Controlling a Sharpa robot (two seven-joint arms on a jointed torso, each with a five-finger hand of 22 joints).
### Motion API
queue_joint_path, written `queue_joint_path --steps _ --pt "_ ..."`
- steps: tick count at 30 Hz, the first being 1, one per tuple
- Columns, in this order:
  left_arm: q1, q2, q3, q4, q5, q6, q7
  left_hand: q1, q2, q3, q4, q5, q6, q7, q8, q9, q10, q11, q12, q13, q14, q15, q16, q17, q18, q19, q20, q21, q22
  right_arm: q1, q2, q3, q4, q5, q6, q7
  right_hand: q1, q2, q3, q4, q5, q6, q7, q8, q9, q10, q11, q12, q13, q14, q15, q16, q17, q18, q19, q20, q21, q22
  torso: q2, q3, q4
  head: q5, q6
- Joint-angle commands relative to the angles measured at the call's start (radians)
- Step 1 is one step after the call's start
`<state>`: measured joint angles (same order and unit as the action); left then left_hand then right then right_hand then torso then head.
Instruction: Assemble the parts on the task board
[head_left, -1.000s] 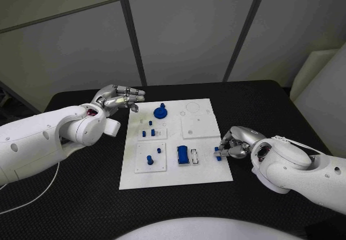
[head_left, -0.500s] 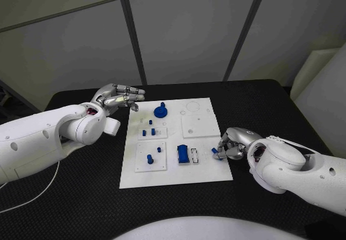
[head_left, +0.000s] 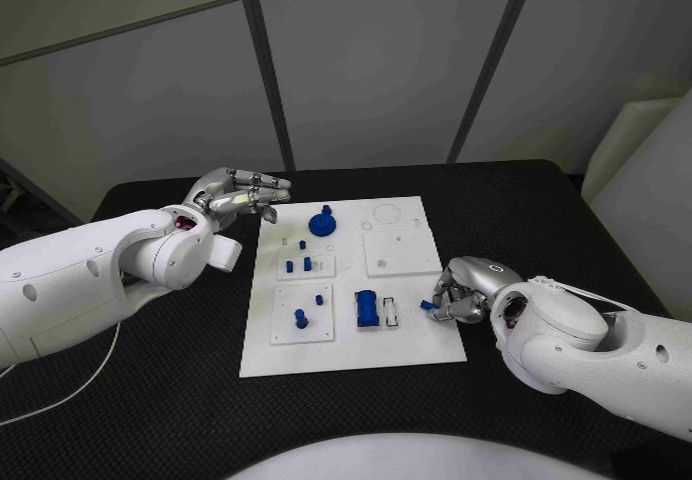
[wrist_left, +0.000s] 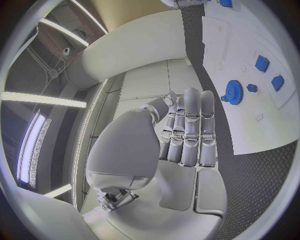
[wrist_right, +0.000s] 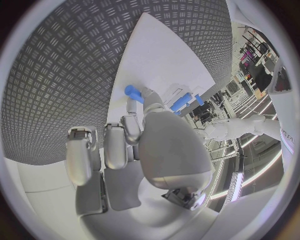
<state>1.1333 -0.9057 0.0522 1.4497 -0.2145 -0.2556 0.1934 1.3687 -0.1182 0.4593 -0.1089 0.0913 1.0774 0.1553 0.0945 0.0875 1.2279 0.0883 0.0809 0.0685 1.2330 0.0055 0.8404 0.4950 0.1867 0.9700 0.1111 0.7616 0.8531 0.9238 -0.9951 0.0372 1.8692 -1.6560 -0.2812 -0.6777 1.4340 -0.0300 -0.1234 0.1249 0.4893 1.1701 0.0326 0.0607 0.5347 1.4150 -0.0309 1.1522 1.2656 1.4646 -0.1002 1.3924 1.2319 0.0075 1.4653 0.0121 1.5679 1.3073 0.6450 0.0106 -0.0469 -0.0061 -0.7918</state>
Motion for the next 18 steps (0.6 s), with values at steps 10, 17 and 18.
queue_joint_path --steps 10,17,18 --pt "0.001 0.002 0.001 0.001 0.003 0.009 0.007 0.000 0.011 -0.004 -0.002 -0.004 0.007 0.002 -0.006 0.000 -0.004 0.001 -0.003 0.000 0.004 0.002 -0.004 -0.001 -0.004 0.004 0.004 -0.002 -0.001 -0.005 -0.012 -0.005 0.079 0.244 -0.227 0.013 0.014 0.075 -0.006 0.024 0.061 -0.001 0.001 0.005 0.001 0.015 -0.009 -0.002 -0.005 0.044 -0.003 0.005 0.003 -0.008 0.106 -0.004 0.003 0.263 0.001 -0.0005 -0.0002 0.001 0.004" --pt "0.001 0.002 0.001 0.003 0.003 0.010 0.008 0.000 0.011 -0.004 -0.002 -0.004 0.007 0.002 -0.006 0.000 -0.004 0.001 -0.003 0.000 0.004 0.002 -0.004 -0.001 -0.004 0.004 0.004 -0.003 -0.001 -0.004 0.011 -0.004 0.078 0.302 -0.257 0.036 -0.056 0.064 -0.033 0.079 0.050 0.005 0.000 0.005 -0.004 0.022 -0.010 0.007 0.002 0.046 -0.003 0.008 0.010 -0.008 0.106 -0.003 0.003 0.263 0.001 -0.0003 0.0010 0.003 0.005" --pt "0.001 0.002 0.001 0.003 0.003 0.010 0.008 0.000 0.011 -0.004 -0.002 -0.004 0.007 0.002 -0.006 0.000 -0.004 0.001 -0.003 0.000 0.004 0.002 -0.004 -0.001 -0.004 0.004 0.004 -0.003 -0.001 -0.004 0.015 -0.004 0.074 0.309 -0.254 0.037 -0.058 0.063 -0.034 0.081 0.049 0.005 0.000 0.005 -0.004 0.023 -0.010 0.007 0.003 0.046 -0.003 0.009 0.011 -0.008 0.106 -0.003 0.003 0.263 0.001 -0.0008 0.0012 0.003 0.005"
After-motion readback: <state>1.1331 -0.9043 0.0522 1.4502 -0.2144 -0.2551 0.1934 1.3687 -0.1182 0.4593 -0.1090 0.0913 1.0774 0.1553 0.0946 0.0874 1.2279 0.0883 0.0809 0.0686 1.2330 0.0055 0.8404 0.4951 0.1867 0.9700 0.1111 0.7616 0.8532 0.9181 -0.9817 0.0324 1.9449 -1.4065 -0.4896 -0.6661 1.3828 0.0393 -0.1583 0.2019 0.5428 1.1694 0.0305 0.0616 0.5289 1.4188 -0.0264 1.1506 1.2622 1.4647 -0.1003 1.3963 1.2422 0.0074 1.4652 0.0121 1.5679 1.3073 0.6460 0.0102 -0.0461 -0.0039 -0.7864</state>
